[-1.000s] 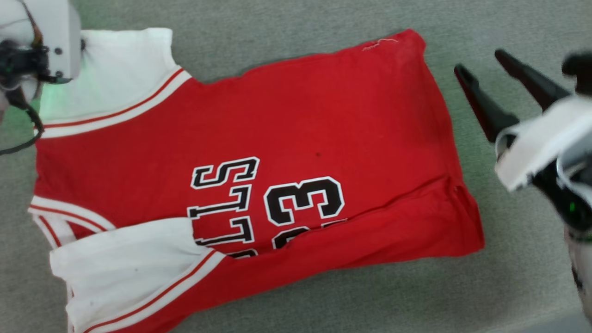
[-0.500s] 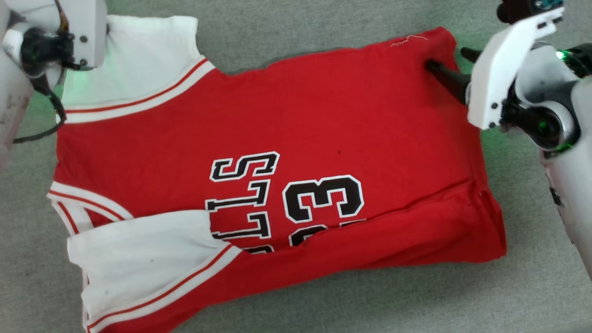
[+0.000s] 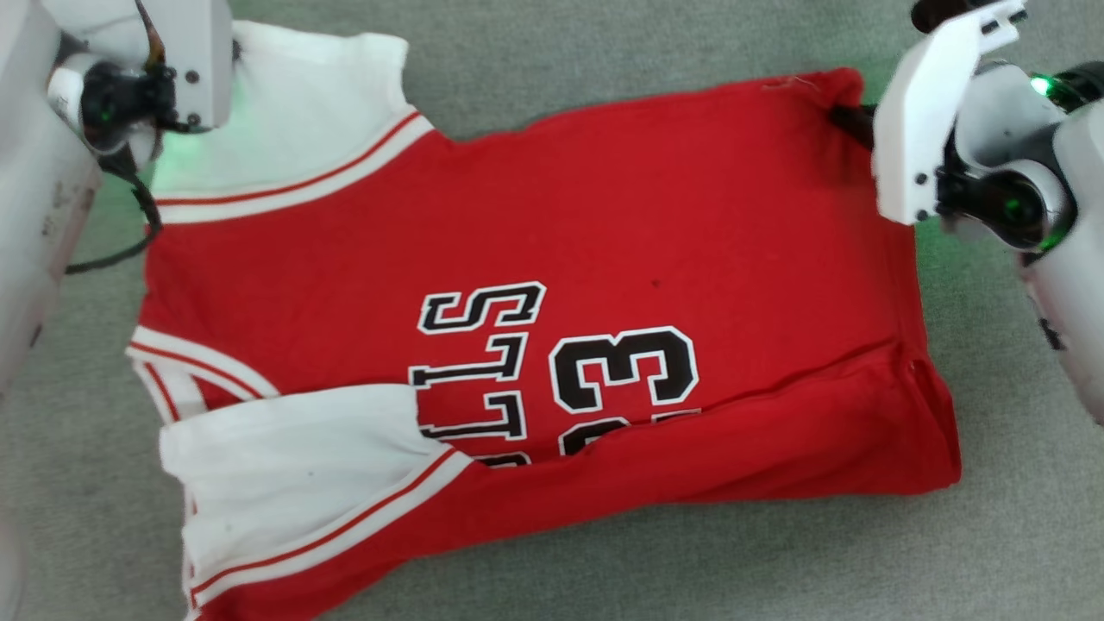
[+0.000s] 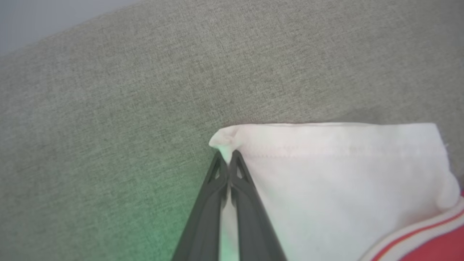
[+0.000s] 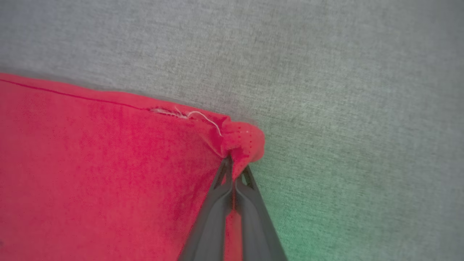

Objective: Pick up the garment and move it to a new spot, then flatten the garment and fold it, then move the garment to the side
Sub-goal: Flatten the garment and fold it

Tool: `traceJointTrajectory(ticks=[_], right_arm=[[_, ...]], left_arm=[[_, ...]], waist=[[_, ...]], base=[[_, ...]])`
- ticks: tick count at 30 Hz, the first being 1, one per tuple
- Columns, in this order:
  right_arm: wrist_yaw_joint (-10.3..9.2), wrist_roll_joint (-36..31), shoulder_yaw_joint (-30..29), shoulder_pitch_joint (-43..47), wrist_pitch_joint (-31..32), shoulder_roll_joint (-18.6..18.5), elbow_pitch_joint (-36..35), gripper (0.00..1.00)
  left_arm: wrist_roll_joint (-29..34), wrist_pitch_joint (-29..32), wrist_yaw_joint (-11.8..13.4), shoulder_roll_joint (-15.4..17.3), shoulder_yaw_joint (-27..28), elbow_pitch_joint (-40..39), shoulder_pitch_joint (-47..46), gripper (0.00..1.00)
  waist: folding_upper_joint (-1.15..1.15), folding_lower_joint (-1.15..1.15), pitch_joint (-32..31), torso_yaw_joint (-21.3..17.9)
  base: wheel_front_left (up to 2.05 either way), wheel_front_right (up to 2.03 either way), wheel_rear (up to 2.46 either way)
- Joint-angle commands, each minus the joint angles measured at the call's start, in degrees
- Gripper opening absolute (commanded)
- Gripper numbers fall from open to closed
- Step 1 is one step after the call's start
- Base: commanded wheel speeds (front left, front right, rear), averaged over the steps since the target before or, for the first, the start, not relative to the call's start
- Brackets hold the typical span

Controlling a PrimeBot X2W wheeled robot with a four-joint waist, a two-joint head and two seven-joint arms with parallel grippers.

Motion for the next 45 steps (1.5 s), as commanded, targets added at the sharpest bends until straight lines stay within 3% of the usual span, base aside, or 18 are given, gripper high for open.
traceJointTrajectory(ticks=[1, 17, 23, 32, 36, 40, 45], right_arm=[[-0.08, 0.3, 0.9, 1.1, -1.1, -1.8, 0.6, 0.00], [-0.08, 6.5, 9.1, 7.8, -8.5, -12.6, -4.7, 0.00], [-0.07, 8.6, 11.4, 10.9, -8.8, -15.4, -7.7, 0.00], [-0.07, 13.5, 13.1, 18.9, -5.9, -20.4, -13.4, 0.00], [-0.07, 15.6, 12.9, 22.8, -3.9, -21.9, -15.6, 0.00], [-0.07, 16.9, 12.3, 26.0, -2.4, -22.0, -16.6, 0.00], [-0.07, 16.6, 11.2, 28.0, -1.3, -20.8, -16.9, 0.00]], left_arm=[[-0.7, -0.2, -0.4, -0.2, 0.2, -0.4, 1.3, 0.00], [-6.0, 2.7, 0.3, 5.2, 0.2, -14.5, 6.5, 0.00], [-6.7, 3.8, 4.1, 9.2, -0.2, -22.7, 10.8, 0.00], [-10.1, 5.6, 15.4, 19.0, -1.6, -45.5, 22.8, 0.00], [-12.0, 4.6, 19.3, 21.4, -2.7, -53.5, 28.7, 0.00], [-13.2, 2.9, 20.6, 21.5, -3.4, -56.2, 32.9, 0.00], [-14.4, 1.5, 20.0, 20.0, -3.7, -54.7, 35.3, 0.00]], waist=[[0.00, 0.00, -1.7, 1.3], [0.00, 0.00, -13.0, 7.9], [0.00, 0.00, -16.3, 9.4], [0.00, 0.00, -20.1, 11.3], [0.00, 0.00, -20.8, 11.5], [0.00, 0.00, -21.1, 11.4], [0.00, 0.00, -21.6, 10.8]], base=[[0.00, 0.00, 0.00], [0.00, 0.00, 0.00], [0.00, 0.00, 0.00], [0.00, 0.00, 0.00], [0.00, 0.00, 0.00], [0.00, 0.00, 0.00], [0.00, 0.00, 0.00]])
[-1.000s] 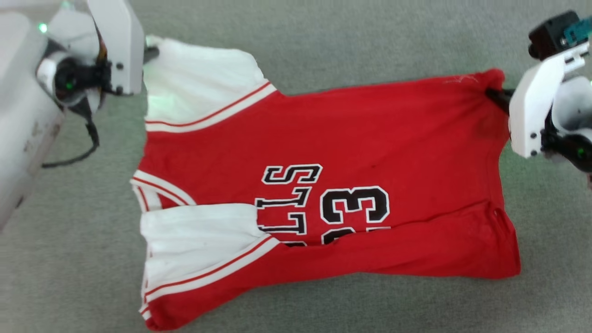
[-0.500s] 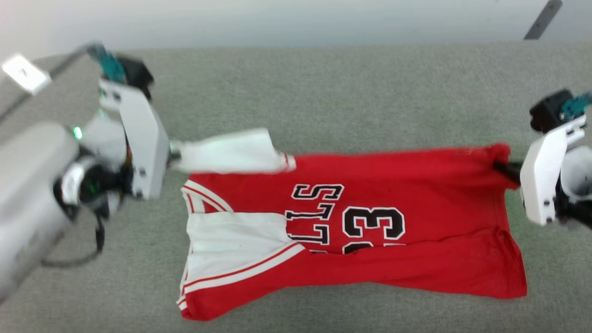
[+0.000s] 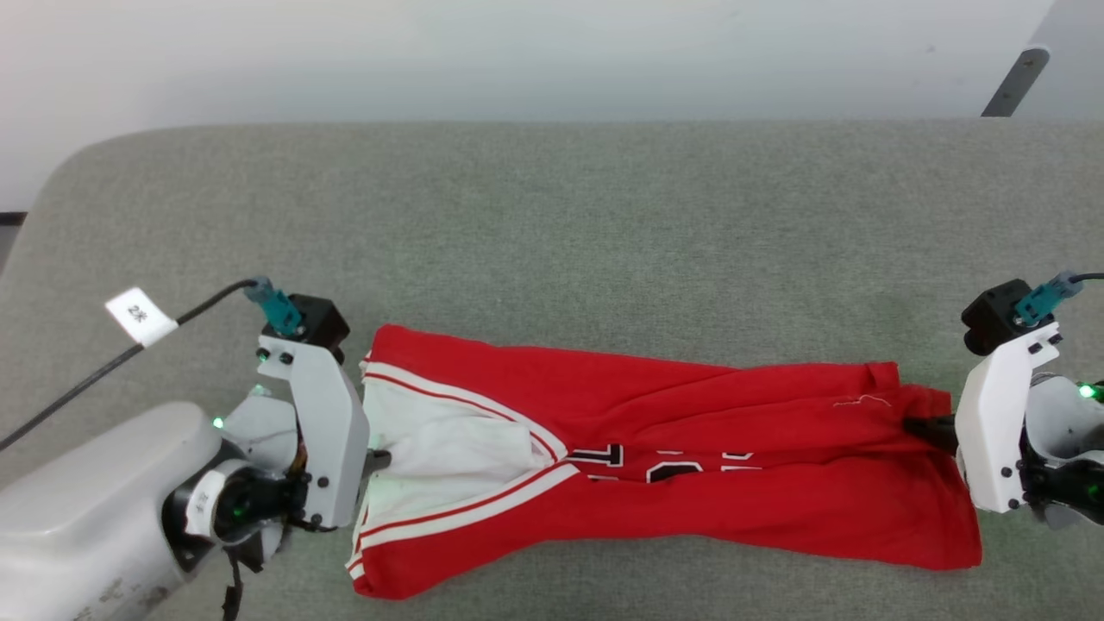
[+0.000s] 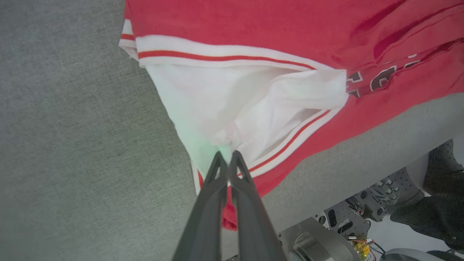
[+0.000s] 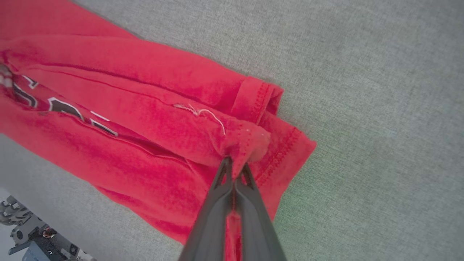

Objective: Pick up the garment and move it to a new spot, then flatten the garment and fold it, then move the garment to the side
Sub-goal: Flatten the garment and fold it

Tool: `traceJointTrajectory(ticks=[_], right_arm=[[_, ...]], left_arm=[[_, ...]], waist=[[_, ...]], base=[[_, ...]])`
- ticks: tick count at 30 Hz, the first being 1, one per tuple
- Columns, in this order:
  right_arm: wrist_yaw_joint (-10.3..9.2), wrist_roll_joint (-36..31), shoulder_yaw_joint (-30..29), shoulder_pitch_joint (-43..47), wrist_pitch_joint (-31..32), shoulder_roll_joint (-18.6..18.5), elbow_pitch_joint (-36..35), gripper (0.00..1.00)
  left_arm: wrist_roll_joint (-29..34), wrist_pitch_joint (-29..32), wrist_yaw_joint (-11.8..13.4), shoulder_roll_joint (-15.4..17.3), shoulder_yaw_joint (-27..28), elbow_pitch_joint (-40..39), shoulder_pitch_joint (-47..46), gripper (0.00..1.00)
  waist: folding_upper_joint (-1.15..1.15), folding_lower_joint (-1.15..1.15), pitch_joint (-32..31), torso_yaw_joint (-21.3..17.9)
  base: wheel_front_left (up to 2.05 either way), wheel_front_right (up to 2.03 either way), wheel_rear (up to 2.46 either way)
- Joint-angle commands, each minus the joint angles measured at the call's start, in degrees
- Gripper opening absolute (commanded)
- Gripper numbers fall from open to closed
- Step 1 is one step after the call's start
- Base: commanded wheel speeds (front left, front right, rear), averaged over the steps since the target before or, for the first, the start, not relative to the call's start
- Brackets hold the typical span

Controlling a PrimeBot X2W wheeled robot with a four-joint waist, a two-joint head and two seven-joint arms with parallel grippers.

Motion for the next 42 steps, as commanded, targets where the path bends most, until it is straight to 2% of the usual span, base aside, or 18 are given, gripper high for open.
traceJointTrajectory(ticks=[1, 2, 3, 4, 5, 6, 7, 8, 10, 11, 13, 14, 20, 30, 36, 42], right_arm=[[-0.06, 0.0, -0.6, 0.8, 0.3, 0.4, 0.1, 0.00], [-0.06, -0.2, -0.8, 1.1, 0.4, 0.7, 0.2, 0.03], [-0.06, -0.5, -0.9, 1.2, 0.5, 0.9, 0.3, 0.37], [-0.06, -0.7, -1.1, 1.4, 0.7, 1.2, 0.2, 0.44], [-0.06, -1.0, -1.4, 1.8, 0.9, 1.4, 0.3, 0.47], [-0.06, -1.2, -1.6, 2.0, 0.9, 1.6, 0.1, 0.63], [-0.06, -1.5, -1.8, 2.3, 0.8, 1.5, 0.0, 0.63], [-0.06, -1.6, -2.1, 2.6, 0.8, 1.6, 0.0, 0.73], [-0.06, -1.9, -2.9, 3.3, 0.5, 2.0, 0.0, 0.73], [-0.06, -2.0, -3.2, 3.8, 0.6, 2.1, 0.1, 0.85], [-0.06, -2.5, -3.8, 4.6, 0.7, 2.4, 0.2, 0.92], [-0.06, -2.5, -4.3, 5.1, 0.4, 2.8, 0.3, 0.99], [-0.06, -3.2, -7.6, 8.7, 0.1, 4.0, 0.2, 1.00], [-0.06, -6.2, -18.8, 16.5, -3.0, 6.8, 0.8, 1.00], [-0.05, -9.7, -25.9, 20.3, -1.3, 9.4, 0.3, 1.00], [-0.05, -13.5, -32.1, 23.0, 2.7, 11.8, -1.2, 1.00]], left_arm=[[-0.7, 0.0, -0.3, -0.3, 0.1, 0.4, 0.8, 0.07], [-0.4, -0.2, -0.4, -0.5, 0.1, 0.8, 0.8, 0.24], [-0.1, -0.6, -0.5, -0.6, 0.1, 1.2, 0.8, 0.75], [-0.5, -0.8, -0.6, -0.8, 0.2, 1.6, 1.2, 1.00], [-0.6, -0.8, -0.9, -1.0, 0.1, 1.9, 1.5, 1.00], [-0.2, -0.9, -1.1, -1.0, -0.1, 2.1, 1.5, 1.00], [0.0, -1.2, -1.4, -1.1, -0.2, 2.4, 1.6, 1.00], [0.2, -1.4, -1.7, -1.1, -0.3, 2.5, 1.8, 1.00], [0.2, -1.4, -2.0, -1.0, -0.6, 2.8, 2.6, 1.00], [0.1, -1.6, -2.1, -1.0, -0.7, 2.8, 2.9, 1.00], [0.1, -2.4, -2.4, -0.9, -0.7, 2.8, 3.7, 1.00], [0.1, -3.1, -2.5, -0.9, -0.7, 2.8, 4.3, 1.00], [1.5, -11.1, -3.0, 0.2, 0.5, 1.2, 8.2, 1.00], [5.9, -33.8, -1.0, 1.2, 4.3, -0.4, 16.9, 1.00], [7.9, -46.5, 1.3, 1.8, 7.0, -0.5, 22.0, 1.00], [10.1, -50.8, 3.2, 0.8, 11.9, -0.5, 27.5, 1.00]], waist=[[0.00, 0.00, -0.2, -0.3], [0.00, 0.00, -0.5, -0.4], [0.00, 0.00, -0.7, -0.5], [0.00, 0.00, -1.0, -0.5], [0.00, 0.00, -1.4, -0.6], [0.00, 0.00, -1.9, -0.6], [0.00, 0.00, -2.5, -0.6], [0.00, 0.00, -3.0, -0.7], [0.00, 0.00, -4.4, -0.8], [0.00, 0.00, -5.1, -0.8], [0.00, 0.00, -6.7, -0.9], [0.00, 0.00, -7.6, -1.0], [0.00, 0.00, -10.9, -1.4], [0.00, 0.00, -12.9, -1.0], [0.00, 0.00, -13.1, -0.5], [0.00, 0.00, -12.5, 1.2]], base=[[0.00, 0.00, 0.00], [0.00, 0.00, 0.00], [0.00, 0.00, 0.00], [0.00, 0.00, 0.00], [0.00, 0.00, 0.00], [0.00, 0.00, 0.00], [0.00, 0.00, 0.00], [0.00, 0.00, 0.00], [0.00, 0.00, 0.00], [0.00, 0.00, 0.00], [0.00, 0.00, 0.00], [0.00, 0.00, 0.00], [0.00, 0.00, 0.00], [0.00, 0.00, 0.00], [0.00, 0.00, 0.00], [0.00, 0.00, 0.00]])
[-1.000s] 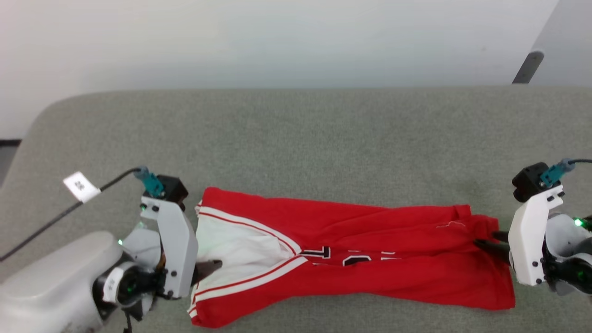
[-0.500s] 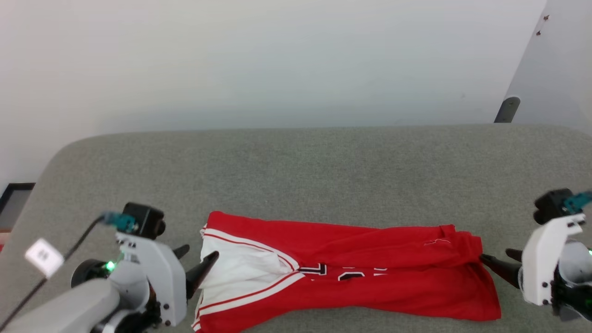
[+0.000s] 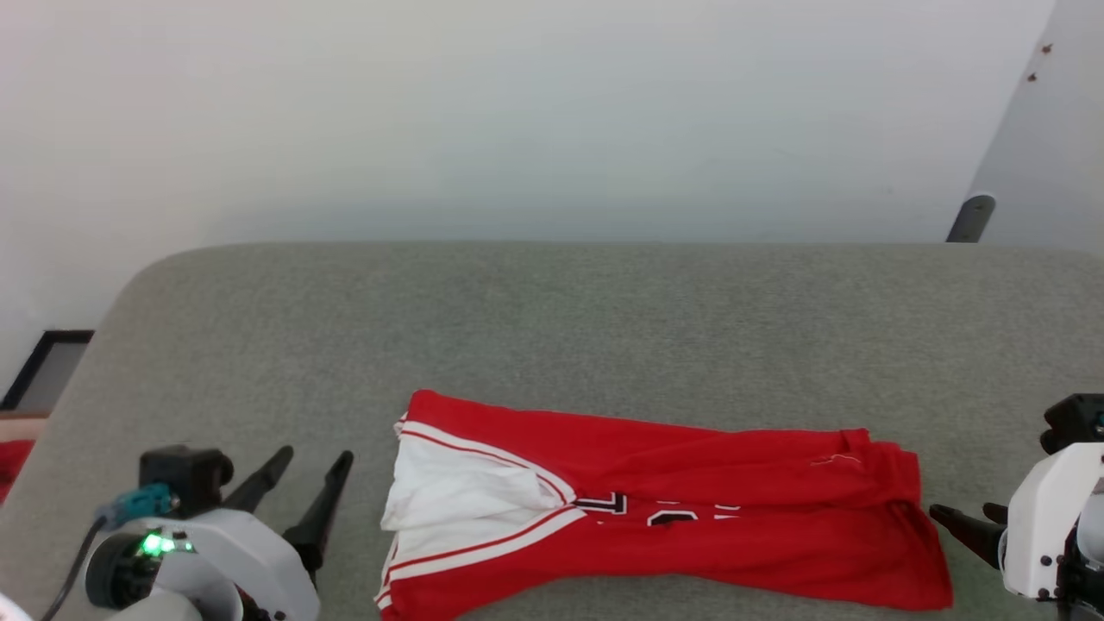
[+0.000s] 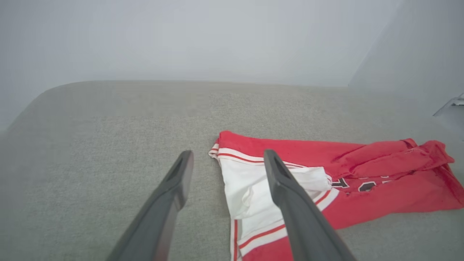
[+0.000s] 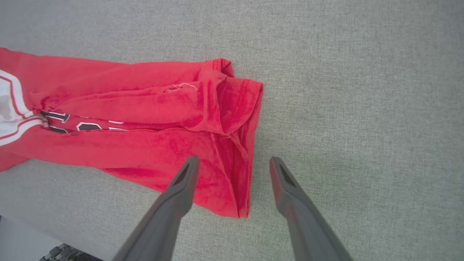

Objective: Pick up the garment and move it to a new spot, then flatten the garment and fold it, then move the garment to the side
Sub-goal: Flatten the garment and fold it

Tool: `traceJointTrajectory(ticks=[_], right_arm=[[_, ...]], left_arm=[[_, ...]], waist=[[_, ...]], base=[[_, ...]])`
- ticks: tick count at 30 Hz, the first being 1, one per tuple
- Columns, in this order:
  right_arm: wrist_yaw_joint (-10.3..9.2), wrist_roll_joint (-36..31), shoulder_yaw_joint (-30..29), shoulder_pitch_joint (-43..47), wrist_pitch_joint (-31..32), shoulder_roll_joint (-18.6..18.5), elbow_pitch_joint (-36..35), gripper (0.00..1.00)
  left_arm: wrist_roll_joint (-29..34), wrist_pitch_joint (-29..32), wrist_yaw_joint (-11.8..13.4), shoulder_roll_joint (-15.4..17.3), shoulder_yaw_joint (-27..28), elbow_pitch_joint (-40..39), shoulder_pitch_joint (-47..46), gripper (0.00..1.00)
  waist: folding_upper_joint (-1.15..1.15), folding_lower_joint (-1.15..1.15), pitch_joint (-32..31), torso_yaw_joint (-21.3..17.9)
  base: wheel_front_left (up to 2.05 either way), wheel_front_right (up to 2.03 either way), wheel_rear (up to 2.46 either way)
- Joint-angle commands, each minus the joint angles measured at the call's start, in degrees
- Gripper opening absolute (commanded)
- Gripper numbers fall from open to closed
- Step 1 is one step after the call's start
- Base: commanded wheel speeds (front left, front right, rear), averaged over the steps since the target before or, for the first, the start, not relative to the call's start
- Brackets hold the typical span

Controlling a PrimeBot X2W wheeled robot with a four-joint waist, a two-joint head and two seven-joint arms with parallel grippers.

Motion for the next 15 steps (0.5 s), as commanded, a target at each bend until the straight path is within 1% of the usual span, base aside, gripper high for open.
traceJointTrajectory(ticks=[1, 6, 10, 11, 12, 13, 15], right_arm=[[-0.04, -1.4, -1.4, 1.0, 0.7, 0.8, -0.6, 1.00], [-0.04, -4.6, -5.2, 2.1, 4.0, 2.8, -1.5, 1.00], [-0.04, -7.2, -7.6, 2.4, 6.5, 3.7, -1.7, 1.00], [-0.04, -7.2, -7.6, 2.4, 6.5, 3.7, -1.7, 1.00], [-0.04, -8.5, -8.5, 2.2, 7.7, 4.3, -1.6, 1.00], [-0.04, -8.5, -8.5, 2.2, 7.7, 4.3, -1.6, 1.00], [-0.04, -9.5, -9.6, 1.8, 8.7, 4.5, -1.4, 1.00]], left_arm=[[1.1, -0.4, 0.4, -0.6, 1.9, 0.2, 1.8, 1.00], [7.5, -0.4, 0.0, -4.0, 11.3, 0.5, 8.1, 1.00], [12.1, -0.4, -1.4, -7.1, 18.4, 0.9, 13.0, 1.00], [12.1, -0.4, -1.4, -7.1, 18.4, 0.9, 13.0, 1.00], [14.1, -0.4, -2.2, -8.5, 21.6, 1.0, 15.4, 1.00], [14.1, -0.4, -2.2, -8.5, 21.6, 1.0, 15.4, 1.00], [16.0, -0.4, -3.2, -9.7, 24.1, 1.1, 17.0, 1.00]], waist=[[0.00, 0.00, 0.4, 0.9], [0.00, 0.00, 1.2, 2.7], [0.00, 0.00, 1.7, 4.2], [0.00, 0.00, 1.7, 4.2], [0.00, 0.00, 2.1, 4.9], [0.00, 0.00, 2.1, 4.9], [0.00, 0.00, 2.7, 5.6]], base=[[0.00, 0.00, 0.00], [0.00, 0.00, 0.00], [0.00, 0.00, 0.00], [0.00, 0.00, 0.00], [0.00, 0.00, 0.00], [0.00, 0.00, 0.00], [0.00, 0.00, 0.00]])
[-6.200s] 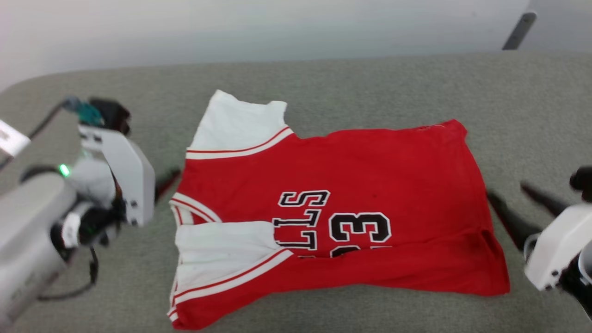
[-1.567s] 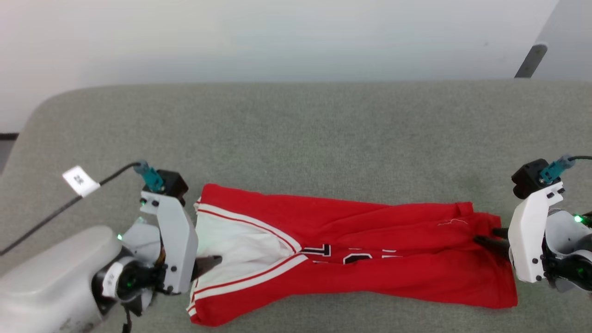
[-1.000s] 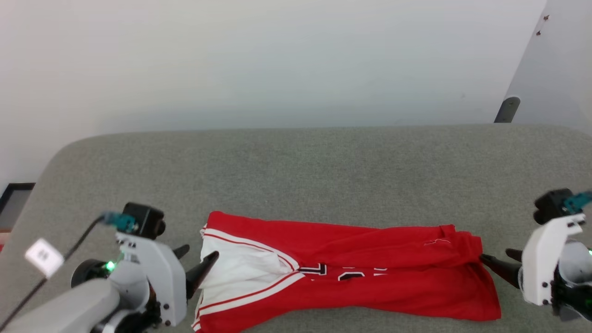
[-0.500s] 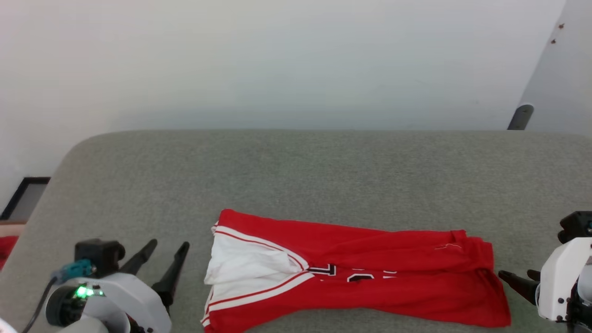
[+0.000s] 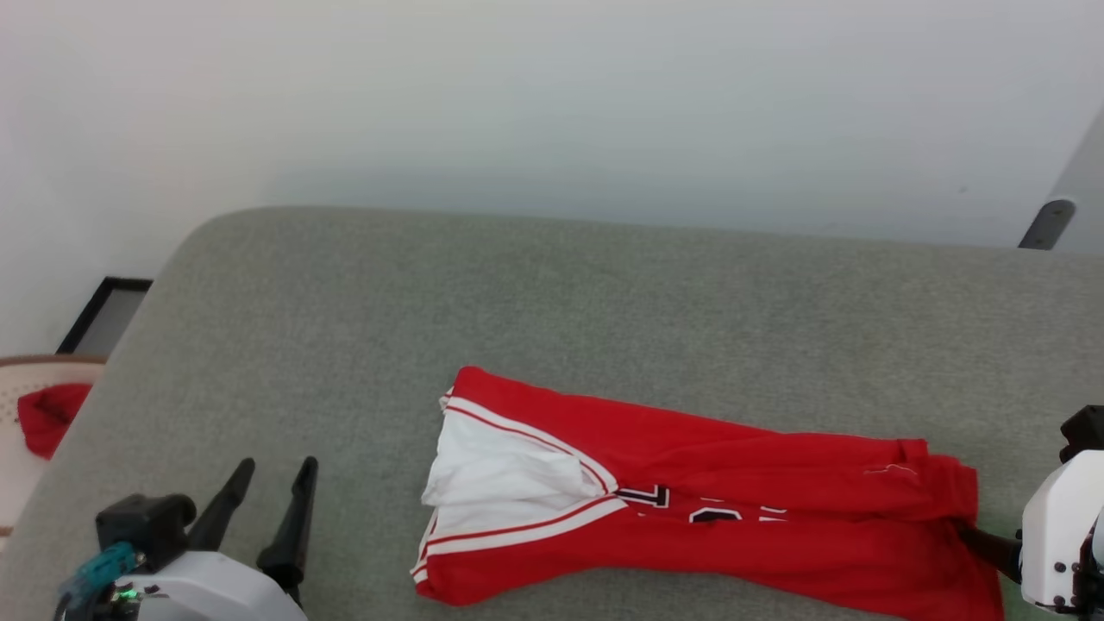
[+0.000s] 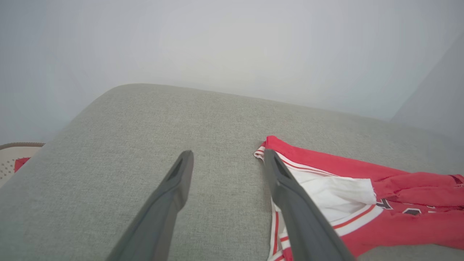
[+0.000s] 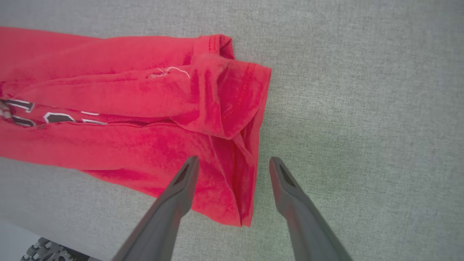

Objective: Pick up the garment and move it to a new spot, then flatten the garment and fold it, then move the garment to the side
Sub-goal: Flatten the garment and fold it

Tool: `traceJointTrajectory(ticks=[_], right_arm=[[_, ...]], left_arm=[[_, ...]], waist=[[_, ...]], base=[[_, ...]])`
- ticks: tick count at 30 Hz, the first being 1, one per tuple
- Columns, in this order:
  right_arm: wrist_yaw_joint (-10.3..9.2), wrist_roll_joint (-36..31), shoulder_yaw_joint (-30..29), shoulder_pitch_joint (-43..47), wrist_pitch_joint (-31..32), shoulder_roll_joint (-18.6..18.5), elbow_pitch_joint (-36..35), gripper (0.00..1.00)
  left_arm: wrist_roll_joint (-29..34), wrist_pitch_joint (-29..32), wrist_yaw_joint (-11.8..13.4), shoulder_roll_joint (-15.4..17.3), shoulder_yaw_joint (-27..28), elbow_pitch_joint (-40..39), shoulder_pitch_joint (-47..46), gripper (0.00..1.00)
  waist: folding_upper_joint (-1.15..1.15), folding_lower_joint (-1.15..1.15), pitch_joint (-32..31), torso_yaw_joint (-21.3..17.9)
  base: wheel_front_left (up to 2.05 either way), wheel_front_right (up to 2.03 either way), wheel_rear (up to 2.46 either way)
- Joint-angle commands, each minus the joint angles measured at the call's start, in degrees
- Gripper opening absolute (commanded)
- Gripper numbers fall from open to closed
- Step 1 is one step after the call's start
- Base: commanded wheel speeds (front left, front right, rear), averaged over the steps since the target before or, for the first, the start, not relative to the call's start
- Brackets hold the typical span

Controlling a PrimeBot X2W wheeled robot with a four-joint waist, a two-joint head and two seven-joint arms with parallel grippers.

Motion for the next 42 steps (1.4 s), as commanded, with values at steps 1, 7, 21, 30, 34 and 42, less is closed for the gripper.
traceJointTrajectory(ticks=[1, 7, 21, 30, 34, 42], right_arm=[[-0.04, -0.5, -0.4, -0.5, 0.3, 0.2, 0.1, 1.00], [-0.04, -3.0, -2.3, -2.2, 3.0, 1.4, 2.1, 1.00], [0.13, -2.4, 3.8, -6.7, 4.4, 3.9, 13.2, 0.00], [0.06, 2.9, 7.7, -8.2, 3.6, 0.0, 14.0, 0.00], [-0.05, 4.5, 8.7, -8.8, 2.0, -2.4, 14.2, 0.00], [-0.07, 5.6, 9.1, -10.2, -2.2, -7.4, 16.5, 0.00]], left_arm=[[0.6, -0.1, -0.3, -0.5, 0.8, 0.1, 0.5, 1.00], [4.4, -0.1, -3.2, -4.5, 5.7, 0.7, 2.8, 1.00], [9.4, -0.1, -8.7, -12.1, 12.5, 3.7, 2.1, 1.00], [11.8, -0.1, -10.6, -15.2, 16.5, 4.4, 4.1, 1.00], [12.5, -0.1, -11.0, -15.9, 18.1, 4.4, 5.1, 1.00], [14.3, -0.1, -11.6, -15.9, 19.6, 4.2, 7.2, 1.00]], waist=[[0.00, 0.00, 1.0, 1.0], [0.00, 0.00, 3.8, 3.2], [0.00, 0.00, 8.0, 6.7], [0.00, 0.00, 8.0, 6.1], [0.00, 0.00, 7.2, 5.2], [0.00, 0.00, 4.9, 3.3]], base=[[0.00, 0.00, 0.00], [0.00, 0.00, 0.00], [0.00, 0.00, 0.00], [0.00, 0.00, 0.00], [0.00, 0.00, 0.00], [0.00, 0.00, 0.00]])
